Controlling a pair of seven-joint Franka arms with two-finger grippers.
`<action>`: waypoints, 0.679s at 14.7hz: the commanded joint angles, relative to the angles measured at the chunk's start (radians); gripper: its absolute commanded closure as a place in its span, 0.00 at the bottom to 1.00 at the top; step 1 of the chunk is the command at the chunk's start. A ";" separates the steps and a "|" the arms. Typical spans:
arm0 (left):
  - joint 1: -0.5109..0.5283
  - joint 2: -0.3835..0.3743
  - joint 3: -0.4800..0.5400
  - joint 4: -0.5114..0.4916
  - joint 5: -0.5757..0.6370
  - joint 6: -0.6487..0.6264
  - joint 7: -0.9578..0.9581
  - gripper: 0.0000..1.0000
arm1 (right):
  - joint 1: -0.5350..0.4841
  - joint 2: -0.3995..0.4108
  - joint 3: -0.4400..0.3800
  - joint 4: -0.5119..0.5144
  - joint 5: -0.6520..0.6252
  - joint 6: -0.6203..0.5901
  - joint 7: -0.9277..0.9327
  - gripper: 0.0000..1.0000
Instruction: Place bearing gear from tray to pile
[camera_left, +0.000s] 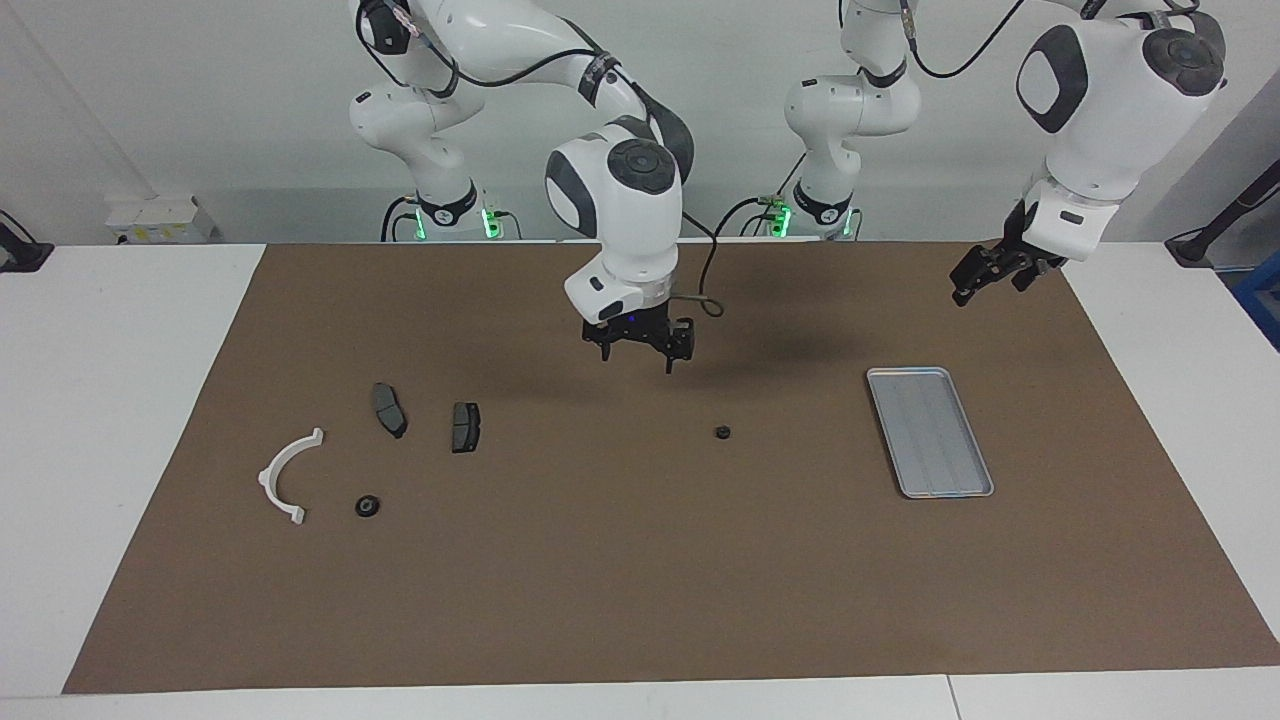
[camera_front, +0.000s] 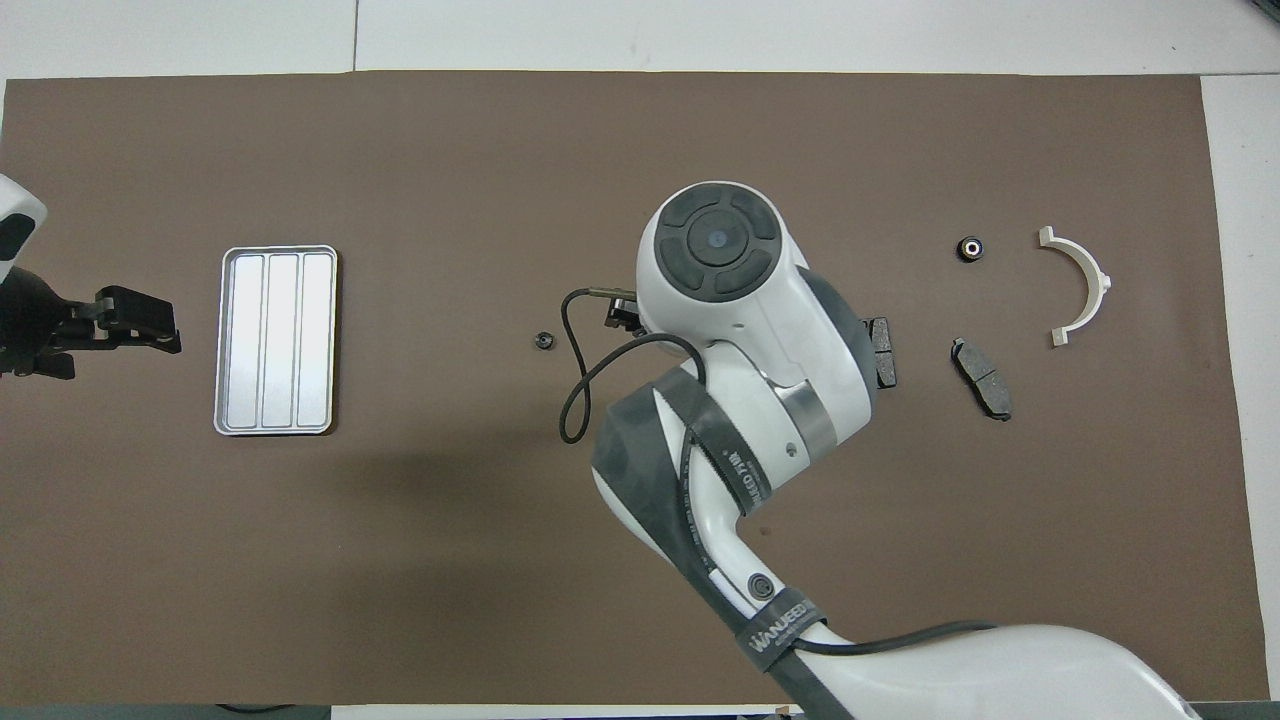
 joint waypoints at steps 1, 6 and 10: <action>0.032 -0.015 -0.022 0.024 0.000 -0.038 0.016 0.00 | 0.053 0.189 -0.009 0.206 -0.006 -0.022 0.112 0.00; 0.035 -0.026 -0.058 0.069 -0.013 -0.078 0.043 0.00 | 0.099 0.329 -0.013 0.317 -0.009 0.003 0.172 0.00; 0.042 -0.017 -0.055 0.092 -0.029 -0.083 0.097 0.00 | 0.102 0.388 -0.013 0.374 -0.009 0.021 0.172 0.00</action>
